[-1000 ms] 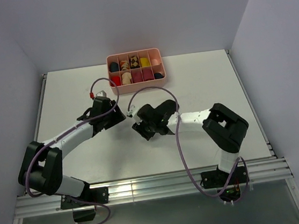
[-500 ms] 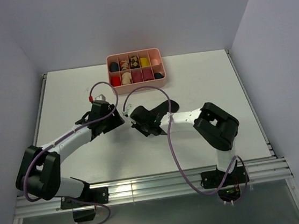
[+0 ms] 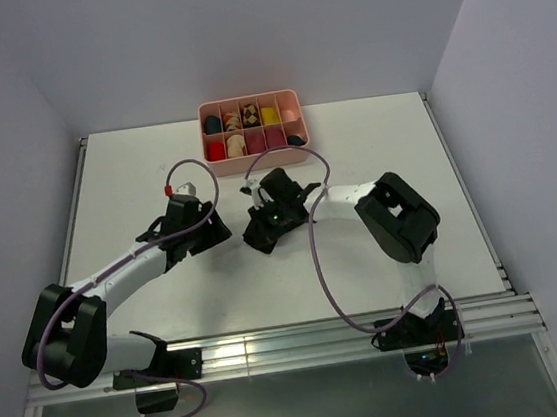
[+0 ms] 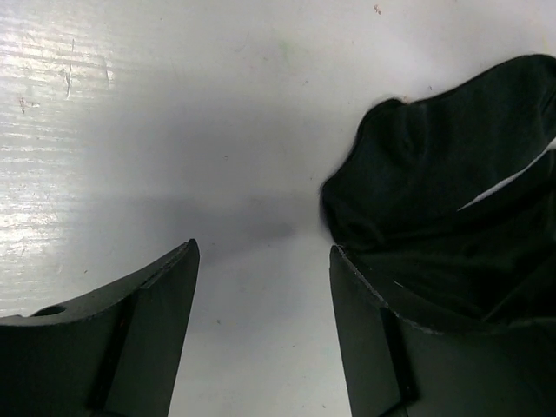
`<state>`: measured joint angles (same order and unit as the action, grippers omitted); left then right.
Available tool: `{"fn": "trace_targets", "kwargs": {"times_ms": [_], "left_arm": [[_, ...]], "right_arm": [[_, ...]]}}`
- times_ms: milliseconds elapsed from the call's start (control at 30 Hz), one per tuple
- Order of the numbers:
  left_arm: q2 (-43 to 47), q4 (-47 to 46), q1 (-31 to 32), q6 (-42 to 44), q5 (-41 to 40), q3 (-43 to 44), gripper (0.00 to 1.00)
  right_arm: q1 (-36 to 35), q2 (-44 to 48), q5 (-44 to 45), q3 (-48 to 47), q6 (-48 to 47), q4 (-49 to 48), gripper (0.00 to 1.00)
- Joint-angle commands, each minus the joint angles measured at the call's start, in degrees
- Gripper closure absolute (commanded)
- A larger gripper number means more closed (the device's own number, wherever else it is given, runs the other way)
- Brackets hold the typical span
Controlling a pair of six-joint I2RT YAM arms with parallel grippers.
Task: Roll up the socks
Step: Roll the sock at the center of the board.
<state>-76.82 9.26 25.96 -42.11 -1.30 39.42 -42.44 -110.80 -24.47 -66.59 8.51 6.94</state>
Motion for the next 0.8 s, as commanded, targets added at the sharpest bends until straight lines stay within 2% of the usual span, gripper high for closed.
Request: {"fn": "trace_targets", "kwargs": {"times_ms": [0,33,267,533,667,767], "left_arm": [[2.3,-2.3,-0.2,1.1,0.8,-1.0,0.33],[2.3,-2.4,-0.2,1.3,1.8,-1.1,0.33],[-0.1,-2.7,0.0,2.4,4.1,-0.3,0.34],[-4.3,-2.6,1.3,4.0,6.0,2.0,0.34],[-5.8,-2.4,1.6,4.2,6.0,2.9,0.34],[-6.4,-2.1,1.6,4.3,5.5,3.2,0.34]], "right_arm": [[4.4,-4.1,-16.2,-3.3,7.4,-3.0,1.00],[5.2,-4.9,-20.4,-3.5,9.6,-4.3,1.00],[9.3,-7.9,-31.3,-1.6,18.3,-13.0,1.00],[11.6,-9.3,-35.2,-0.5,26.9,-20.6,1.00],[12.3,-12.0,-35.4,-1.4,27.2,-18.7,1.00],[13.2,-14.0,-35.5,0.2,29.7,-21.8,1.00]]}}
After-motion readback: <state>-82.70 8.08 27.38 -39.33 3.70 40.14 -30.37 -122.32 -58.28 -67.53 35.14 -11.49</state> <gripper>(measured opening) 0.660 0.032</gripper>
